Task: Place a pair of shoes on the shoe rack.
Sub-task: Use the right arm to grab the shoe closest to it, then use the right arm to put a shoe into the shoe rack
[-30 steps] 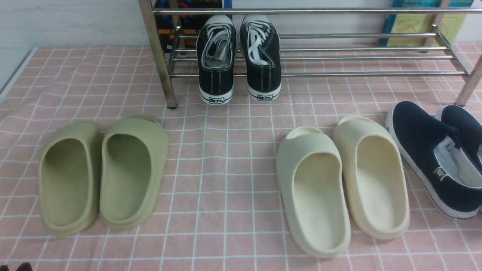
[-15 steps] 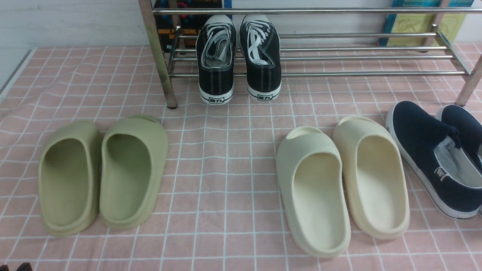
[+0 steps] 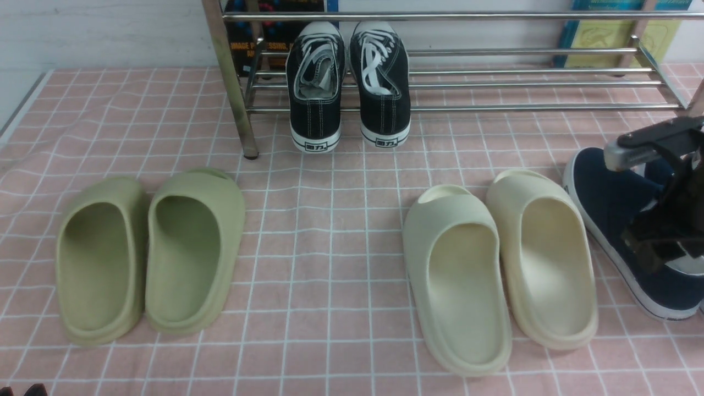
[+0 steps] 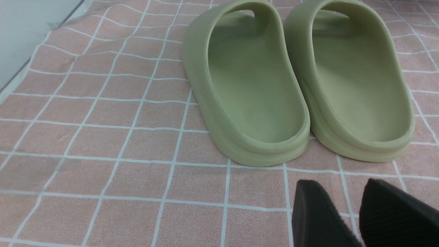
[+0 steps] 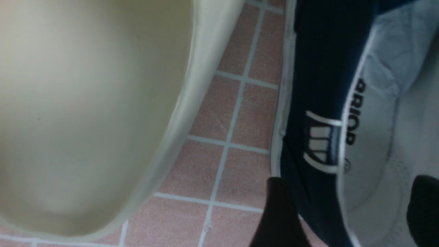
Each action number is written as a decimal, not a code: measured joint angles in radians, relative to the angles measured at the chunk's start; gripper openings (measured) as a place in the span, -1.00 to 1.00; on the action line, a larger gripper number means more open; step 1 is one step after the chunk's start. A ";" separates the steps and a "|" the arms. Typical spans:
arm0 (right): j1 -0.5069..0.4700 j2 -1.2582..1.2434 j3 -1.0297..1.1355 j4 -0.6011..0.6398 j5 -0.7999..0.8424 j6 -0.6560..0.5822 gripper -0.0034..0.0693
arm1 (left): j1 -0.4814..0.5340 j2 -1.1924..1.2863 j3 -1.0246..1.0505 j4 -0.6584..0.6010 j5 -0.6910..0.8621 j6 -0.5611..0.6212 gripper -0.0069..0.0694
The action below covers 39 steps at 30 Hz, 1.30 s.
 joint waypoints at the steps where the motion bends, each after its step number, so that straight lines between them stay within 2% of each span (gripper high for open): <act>1: 0.000 0.004 0.000 0.000 -0.002 0.000 0.34 | 0.000 0.000 0.000 0.000 0.000 0.000 -0.19; 4: 0.000 0.051 0.000 -0.003 -0.040 0.006 -0.10 | 0.000 0.000 0.000 0.000 0.000 0.000 -0.19; 7: 0.001 0.056 -0.001 -0.005 -0.051 0.009 -0.64 | 0.000 0.000 0.000 0.000 0.000 0.000 -0.19; 8: 0.001 0.056 -0.001 -0.005 -0.051 0.009 -0.67 | 0.000 0.000 0.000 0.000 0.000 0.000 -0.19; 9: 0.002 0.052 -0.002 -0.003 -0.052 0.013 -0.81 | 0.000 0.000 0.000 0.000 0.000 0.000 -0.19; 15: 0.002 -0.017 -0.044 0.013 0.000 0.013 -0.80 | 0.000 0.000 0.000 0.000 0.000 0.000 -0.19; 18: 0.002 -0.073 -0.118 0.052 0.075 0.012 -0.80 | 0.000 0.000 0.000 0.000 0.000 0.000 -0.19; 23: 0.002 -0.079 -0.233 0.090 0.102 -0.026 -0.80 | 0.000 0.000 0.000 0.000 0.000 0.000 -0.19; 34: 0.004 0.100 -0.502 0.123 0.147 -0.055 -0.80 | 0.000 0.000 0.000 0.001 0.000 0.000 -0.19; 39: 0.004 0.249 -0.691 0.161 0.172 -0.060 -0.80 | 0.000 0.000 0.000 0.001 0.000 0.000 -0.19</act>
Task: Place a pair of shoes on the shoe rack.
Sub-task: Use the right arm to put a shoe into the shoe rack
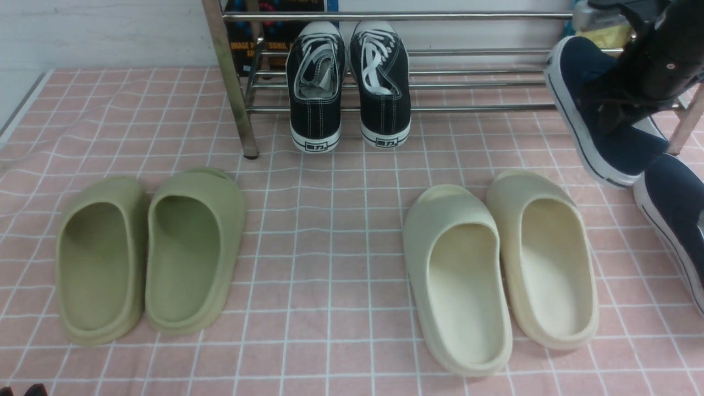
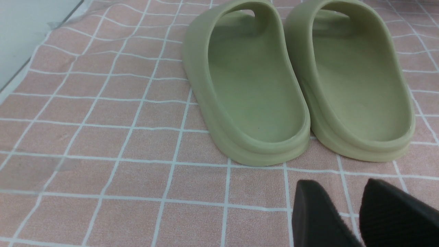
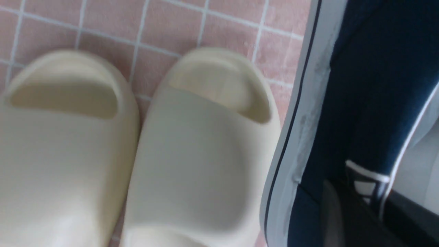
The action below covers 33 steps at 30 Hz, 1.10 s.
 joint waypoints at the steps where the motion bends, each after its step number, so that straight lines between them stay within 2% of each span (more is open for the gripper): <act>1: 0.000 0.031 -0.042 0.011 0.008 -0.006 -0.80 | 0.000 0.000 0.000 0.000 0.000 0.000 -0.19; 13: 0.001 0.321 -0.501 0.051 0.050 -0.024 -0.80 | 0.000 0.000 0.000 0.000 0.000 0.000 -0.19; 22: 0.001 0.379 -0.557 0.049 0.011 -0.025 -0.75 | 0.000 0.000 0.000 0.000 0.000 0.000 -0.19; 25: 0.001 0.381 -0.558 0.048 0.006 -0.022 -0.58 | 0.000 0.000 0.000 0.000 0.000 0.000 -0.19; 27: 0.001 0.372 -0.561 0.048 0.017 -0.012 -0.27 | 0.000 0.000 0.000 0.000 0.000 0.000 -0.19; 28: 0.001 0.369 -0.561 0.049 0.020 -0.009 -0.25 | 0.000 0.000 0.000 0.000 0.000 0.000 -0.19; 30: 0.001 0.345 -0.564 0.048 0.066 -0.001 0.08 | 0.000 0.000 0.000 0.000 0.000 0.000 -0.19; 33: 0.001 0.304 -0.566 0.047 0.110 0.002 0.38 | 0.000 0.000 0.000 0.000 0.000 0.000 -0.19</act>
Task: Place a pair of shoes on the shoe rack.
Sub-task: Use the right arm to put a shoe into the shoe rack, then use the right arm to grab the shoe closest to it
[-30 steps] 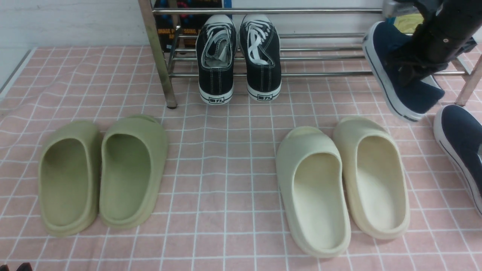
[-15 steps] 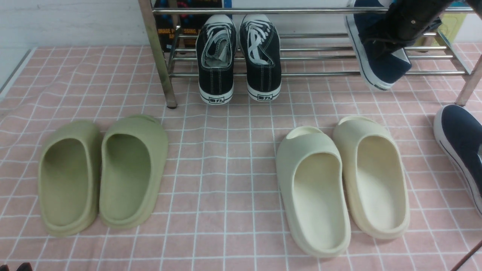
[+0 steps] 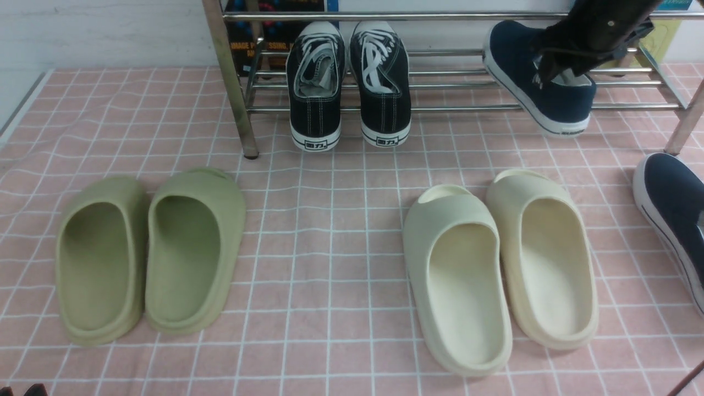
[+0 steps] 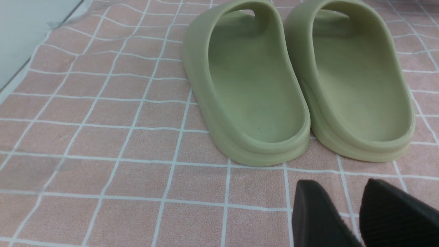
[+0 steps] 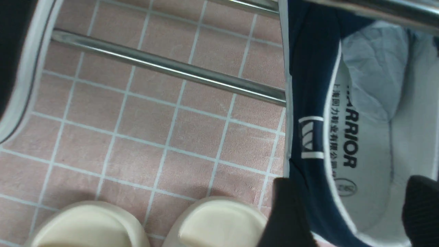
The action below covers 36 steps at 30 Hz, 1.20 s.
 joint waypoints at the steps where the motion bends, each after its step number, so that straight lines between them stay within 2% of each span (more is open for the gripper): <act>1: 0.000 -0.028 0.002 0.000 0.002 0.000 0.46 | 0.000 0.000 0.000 0.000 0.000 0.000 -0.19; 5: 0.000 -0.144 0.085 -0.009 0.002 0.000 0.56 | 0.000 0.000 0.000 0.000 0.000 0.000 -0.19; 9: -0.003 -0.283 0.258 -0.035 0.000 0.002 0.56 | 0.000 0.000 0.000 0.000 0.000 0.000 -0.19; 10: -0.011 -0.367 0.392 -0.054 0.000 0.002 0.55 | 0.000 0.000 0.000 0.000 0.000 0.000 -0.19; 11: -0.012 -0.367 0.392 -0.054 0.000 0.002 0.55 | 0.000 0.000 0.000 0.000 0.000 0.000 -0.19; 12: -0.032 -0.454 0.558 -0.068 0.000 0.010 0.53 | 0.000 0.000 0.000 0.000 0.000 0.000 -0.19; 14: -0.047 -0.494 0.644 -0.072 -0.001 0.019 0.51 | 0.000 0.000 0.000 0.000 0.000 0.000 -0.19; 16: -0.094 -0.581 0.869 -0.080 -0.009 0.034 0.46 | 0.000 0.000 0.000 0.000 0.000 0.000 -0.19; 20: -0.154 -0.655 1.170 -0.094 -0.114 0.047 0.36 | 0.000 0.000 0.000 0.000 0.000 0.000 -0.19; 22: -0.160 -0.659 1.231 -0.098 -0.153 0.050 0.34 | 0.000 0.000 0.000 0.000 0.000 0.000 -0.19; 23: -0.166 -0.658 1.321 -0.105 -0.236 0.060 0.31 | 0.000 0.000 0.000 0.000 0.000 0.000 -0.19; 28: -0.167 -0.628 1.434 -0.162 -0.403 0.151 0.25 | 0.000 0.000 0.000 0.000 0.000 0.000 -0.19; 36: -0.166 -0.623 1.435 -0.210 -0.419 0.216 0.12 | 0.000 0.000 0.000 0.000 0.000 0.000 -0.19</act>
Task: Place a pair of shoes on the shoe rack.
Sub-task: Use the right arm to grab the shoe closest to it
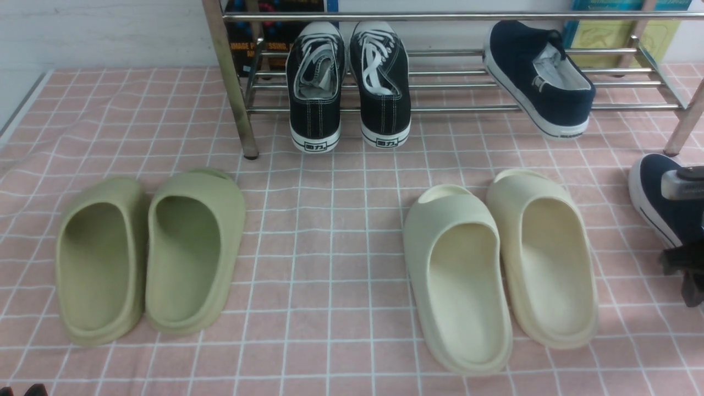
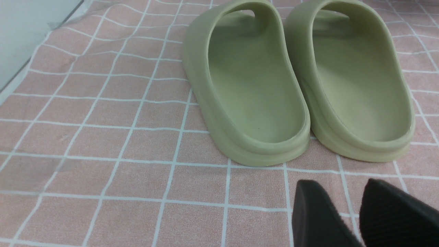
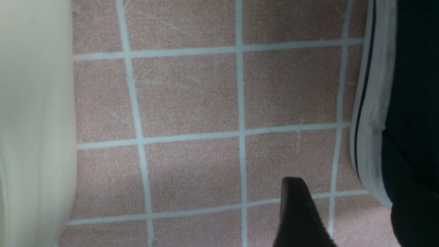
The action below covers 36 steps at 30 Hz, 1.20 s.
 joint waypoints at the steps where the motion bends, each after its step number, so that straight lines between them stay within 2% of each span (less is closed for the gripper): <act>1: 0.000 -0.013 -0.004 0.005 0.002 -0.005 0.12 | 0.000 0.000 0.000 0.000 0.000 0.000 -0.19; 10: 0.002 -0.156 -0.040 0.010 0.031 -0.051 0.11 | 0.000 0.000 0.000 0.000 0.000 0.000 -0.19; 15: 0.001 -0.062 -0.040 -0.029 -0.002 -0.047 0.11 | 0.000 0.000 0.000 0.000 0.000 0.000 -0.19; 23: -0.016 0.093 -0.040 -0.112 -0.060 0.031 0.10 | 0.000 0.000 0.000 0.000 0.000 0.000 -0.19; 27: -0.018 0.107 -0.040 -0.116 -0.078 0.039 -0.12 | 0.000 0.000 0.000 0.000 0.000 0.000 -0.19; 28: -0.018 0.107 -0.040 -0.117 -0.078 0.039 -0.23 | 0.000 0.000 0.000 0.000 0.000 0.000 -0.19; 29: -0.018 0.107 -0.040 -0.120 -0.079 0.039 -0.36 | 0.000 0.000 0.000 0.000 0.000 0.000 -0.19; 31: -0.018 0.107 -0.041 -0.108 -0.079 0.039 -0.78 | 0.000 0.000 0.000 0.000 0.000 0.000 -0.19; 32: -0.014 0.103 -0.042 -0.105 -0.077 0.039 -0.85 | 0.000 0.000 0.000 0.000 0.000 0.000 -0.19; 36: 0.015 0.042 -0.061 -0.105 -0.013 0.039 -0.87 | 0.000 0.000 0.000 0.001 0.000 0.000 -0.19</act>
